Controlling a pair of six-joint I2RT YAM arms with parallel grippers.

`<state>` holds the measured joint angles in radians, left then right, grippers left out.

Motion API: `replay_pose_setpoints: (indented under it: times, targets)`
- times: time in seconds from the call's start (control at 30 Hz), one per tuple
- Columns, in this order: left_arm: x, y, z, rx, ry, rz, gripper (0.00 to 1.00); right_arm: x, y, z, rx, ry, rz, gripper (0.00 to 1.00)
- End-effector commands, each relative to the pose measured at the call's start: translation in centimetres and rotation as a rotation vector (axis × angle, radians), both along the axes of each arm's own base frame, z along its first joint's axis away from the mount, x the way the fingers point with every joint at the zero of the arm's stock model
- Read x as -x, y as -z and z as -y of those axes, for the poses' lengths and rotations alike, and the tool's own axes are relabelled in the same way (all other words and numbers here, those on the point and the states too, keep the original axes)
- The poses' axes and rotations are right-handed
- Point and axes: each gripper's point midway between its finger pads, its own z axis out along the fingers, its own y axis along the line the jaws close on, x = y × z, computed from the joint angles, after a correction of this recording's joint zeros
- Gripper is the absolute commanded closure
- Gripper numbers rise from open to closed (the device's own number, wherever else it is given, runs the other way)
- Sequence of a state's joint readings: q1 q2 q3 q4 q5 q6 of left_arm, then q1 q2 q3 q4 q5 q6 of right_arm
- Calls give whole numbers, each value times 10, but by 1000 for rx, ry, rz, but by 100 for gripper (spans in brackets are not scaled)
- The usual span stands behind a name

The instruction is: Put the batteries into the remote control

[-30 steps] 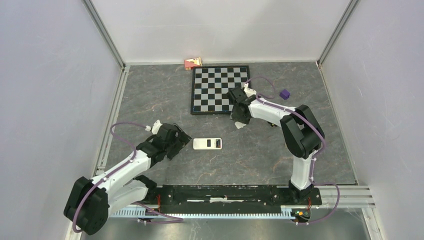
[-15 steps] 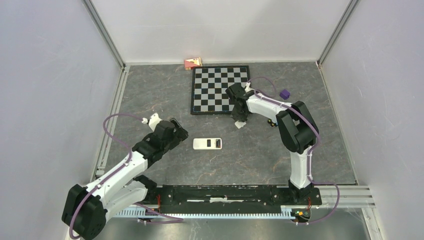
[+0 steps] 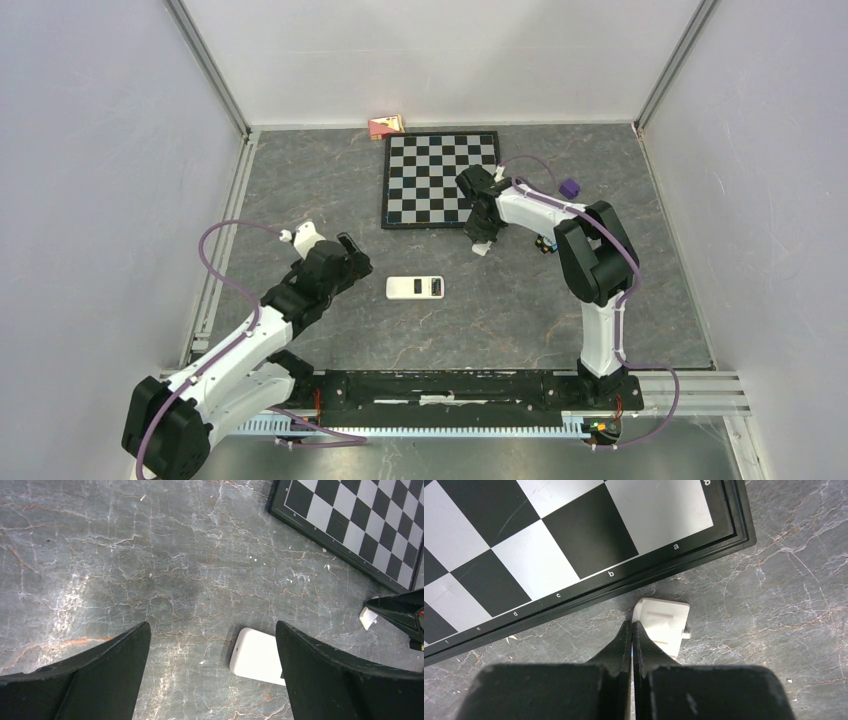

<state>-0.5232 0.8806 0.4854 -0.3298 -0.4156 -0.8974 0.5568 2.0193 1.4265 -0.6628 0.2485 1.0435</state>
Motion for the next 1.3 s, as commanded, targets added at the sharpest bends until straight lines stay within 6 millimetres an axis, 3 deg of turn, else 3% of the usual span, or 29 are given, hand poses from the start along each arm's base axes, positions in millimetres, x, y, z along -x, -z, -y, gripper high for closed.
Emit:
replay_pose_setpoints:
  times: [0.0, 0.3, 0.43, 0.7, 0.87, 1.13, 1.27]
  targets:
    - [-14, -26, 10, 1, 61, 94, 0, 27, 17, 12, 54, -60, -108, 100]
    - [-14, -55, 65, 173, 321, 175, 0, 40, -28, 10, -31, -241, 18, 100]
    - [-8, -71, 91, 258, 460, 229, 0, 51, -42, -3, -136, -353, 74, 100]
    - [-3, -100, 127, 537, 553, 179, 0, 56, -110, -29, -389, -607, 352, 100]
    - [3, -132, 151, 790, 607, 122, 3, 68, -184, -40, -650, -699, 593, 100]
    - [11, -217, 168, 1092, 670, 141, 2, 105, -321, -51, -1143, -678, 840, 100]
    - [12, -264, 170, 1222, 701, 195, 1, 129, -368, -47, -1360, -690, 899, 100]
